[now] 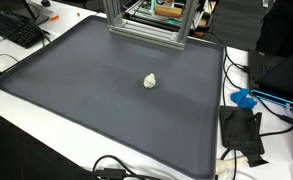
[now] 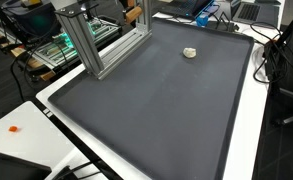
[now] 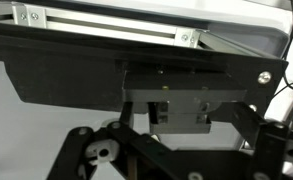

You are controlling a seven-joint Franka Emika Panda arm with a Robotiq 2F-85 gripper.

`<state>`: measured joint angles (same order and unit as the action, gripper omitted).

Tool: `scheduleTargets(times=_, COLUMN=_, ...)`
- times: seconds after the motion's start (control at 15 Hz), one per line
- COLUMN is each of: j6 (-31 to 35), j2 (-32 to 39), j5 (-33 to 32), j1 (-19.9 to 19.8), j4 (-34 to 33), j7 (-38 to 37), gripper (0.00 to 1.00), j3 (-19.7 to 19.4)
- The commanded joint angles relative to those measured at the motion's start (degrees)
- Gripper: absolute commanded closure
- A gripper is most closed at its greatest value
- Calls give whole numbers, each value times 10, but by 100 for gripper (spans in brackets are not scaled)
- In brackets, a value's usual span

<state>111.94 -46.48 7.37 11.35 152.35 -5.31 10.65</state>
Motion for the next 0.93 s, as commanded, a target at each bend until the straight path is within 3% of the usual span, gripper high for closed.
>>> scheduleTargets(times=0.0, j6=15, j2=-16, j5=6, j1=10, j4=23, j7=7, gripper=1, j3=0)
scheduleTargets(times=0.27, j6=16, j2=-13, j5=1, j1=8, j4=26, j7=5, gripper=9, j3=1)
scheduleTargets(times=0.33, j6=16, j2=-12, j5=1, j1=9, j4=25, j7=6, gripper=16, j3=1)
scheduleTargets(times=0.4, j6=16, j2=-11, j5=0, j1=9, j4=25, j7=6, gripper=14, j3=2)
scheduleTargets(times=0.6, j6=16, j2=-7, j5=-1, j1=10, j4=24, j7=10, gripper=20, j3=2)
scheduleTargets(times=0.8, j6=14, j2=-3, j5=-4, j1=9, j4=23, j7=11, gripper=40, j3=4)
scheduleTargets(times=0.87, j6=13, j2=-2, j5=-5, j1=8, j4=23, j7=12, gripper=40, j3=4)
